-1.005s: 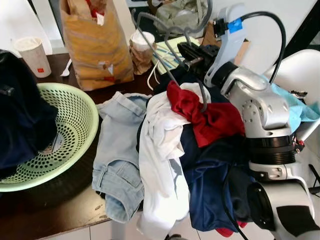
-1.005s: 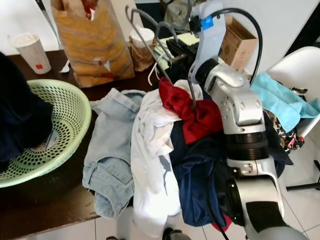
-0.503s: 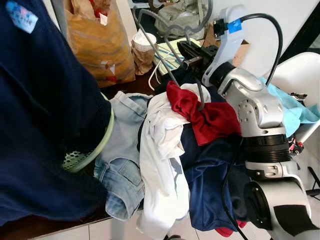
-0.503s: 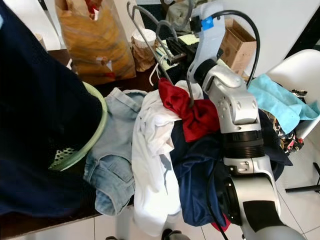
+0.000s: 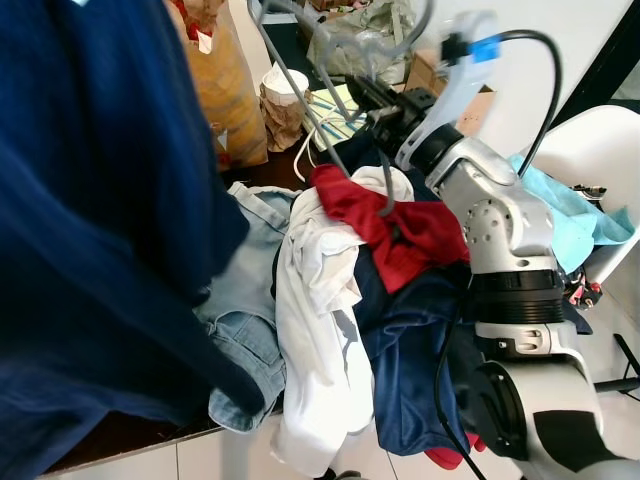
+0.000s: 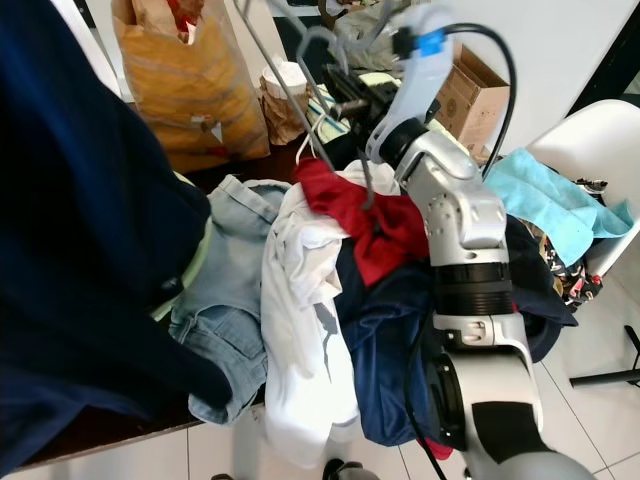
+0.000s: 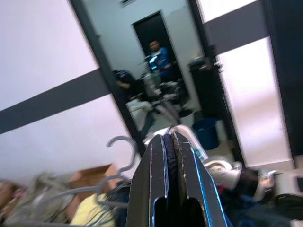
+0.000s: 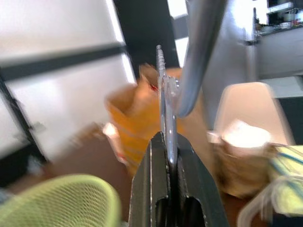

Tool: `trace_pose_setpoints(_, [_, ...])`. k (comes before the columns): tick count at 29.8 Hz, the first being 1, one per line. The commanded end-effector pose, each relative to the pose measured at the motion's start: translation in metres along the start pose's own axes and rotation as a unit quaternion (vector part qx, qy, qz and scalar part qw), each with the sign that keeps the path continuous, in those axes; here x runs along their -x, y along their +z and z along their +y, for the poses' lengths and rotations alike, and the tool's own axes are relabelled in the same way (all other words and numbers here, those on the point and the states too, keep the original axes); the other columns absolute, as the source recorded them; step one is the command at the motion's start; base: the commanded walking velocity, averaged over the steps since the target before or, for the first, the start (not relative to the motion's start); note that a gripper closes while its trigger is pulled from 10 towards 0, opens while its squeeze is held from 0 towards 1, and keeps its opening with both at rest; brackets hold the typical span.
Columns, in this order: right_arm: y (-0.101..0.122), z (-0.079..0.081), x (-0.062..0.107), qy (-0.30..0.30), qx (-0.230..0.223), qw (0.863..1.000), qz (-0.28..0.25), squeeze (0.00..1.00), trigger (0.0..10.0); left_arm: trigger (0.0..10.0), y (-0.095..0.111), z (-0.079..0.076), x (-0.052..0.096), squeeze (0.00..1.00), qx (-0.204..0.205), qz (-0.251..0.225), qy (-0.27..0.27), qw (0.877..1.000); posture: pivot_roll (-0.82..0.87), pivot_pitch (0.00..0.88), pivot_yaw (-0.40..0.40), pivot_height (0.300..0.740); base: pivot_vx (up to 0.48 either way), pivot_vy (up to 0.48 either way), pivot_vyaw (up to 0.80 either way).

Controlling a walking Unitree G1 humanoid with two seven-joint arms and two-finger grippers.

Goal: Hang hanger

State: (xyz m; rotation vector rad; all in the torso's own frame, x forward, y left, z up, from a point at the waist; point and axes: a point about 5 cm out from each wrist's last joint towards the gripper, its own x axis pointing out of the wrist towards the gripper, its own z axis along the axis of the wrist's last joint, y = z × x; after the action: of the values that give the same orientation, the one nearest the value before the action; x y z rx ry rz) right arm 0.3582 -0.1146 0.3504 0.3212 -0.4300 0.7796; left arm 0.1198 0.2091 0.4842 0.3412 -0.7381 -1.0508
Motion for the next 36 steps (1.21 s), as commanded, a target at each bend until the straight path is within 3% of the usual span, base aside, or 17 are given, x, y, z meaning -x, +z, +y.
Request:
trace_pose_setpoints(1, [0.010,0.005,-0.001,0.022,-0.014,0.999,-0.022,0.00,10.0,10.0,0.011,-0.007,-0.001,0.00,-0.018,-0.004,-0.011,1.000,0.08,0.109,-0.016,0.740,-0.330,0.000,0.00])
trace_pose_setpoints(12, [0.011,0.007,0.002,0.041,-0.048,0.997,-0.051,0.00,10.0,10.0,0.014,-0.005,0.001,0.00,0.004,-0.009,0.001,1.000,0.08,0.105,-0.005,0.740,-0.345,0.000,0.00])
trace_pose_setpoints(19, [0.018,0.013,0.006,0.081,-0.075,0.991,-0.073,0.00,10.0,10.0,-0.008,-0.007,-0.009,0.00,0.046,-0.024,0.007,0.999,0.08,0.100,-0.010,0.740,-0.344,0.000,0.00])
trace_pose_setpoints(25, [0.017,0.012,0.008,0.079,-0.071,0.992,-0.066,0.00,10.0,10.0,-0.024,0.002,-0.006,0.00,0.071,-0.023,0.042,0.996,0.07,0.098,-0.013,0.740,-0.339,0.000,0.00])
trace_pose_setpoints(28, [0.015,0.010,0.008,0.067,-0.066,0.994,-0.059,0.00,10.0,10.0,-0.054,0.008,-0.004,0.00,0.112,-0.004,0.081,0.990,0.07,0.096,-0.011,0.740,-0.328,0.000,0.00])
trace_pose_setpoints(32, [0.013,0.008,0.009,0.057,-0.062,0.995,-0.053,0.00,10.0,10.0,-0.074,0.008,-0.004,0.00,0.140,0.007,0.095,0.986,0.06,0.096,-0.012,0.740,-0.320,0.000,0.00])
trace_pose_setpoints(34, [0.010,0.002,0.011,0.034,-0.054,0.997,-0.042,0.00,10.0,10.0,-0.107,0.002,-0.011,0.00,0.192,0.006,0.102,0.976,0.05,0.095,-0.010,0.740,-0.315,0.000,0.00])
trace_pose_setpoints(36, [0.009,-0.002,0.013,0.019,-0.048,0.998,-0.035,0.00,10.0,10.0,-0.118,-0.002,-0.015,0.00,0.213,0.004,0.102,0.972,0.05,0.096,-0.011,0.740,-0.315,0.000,0.00])
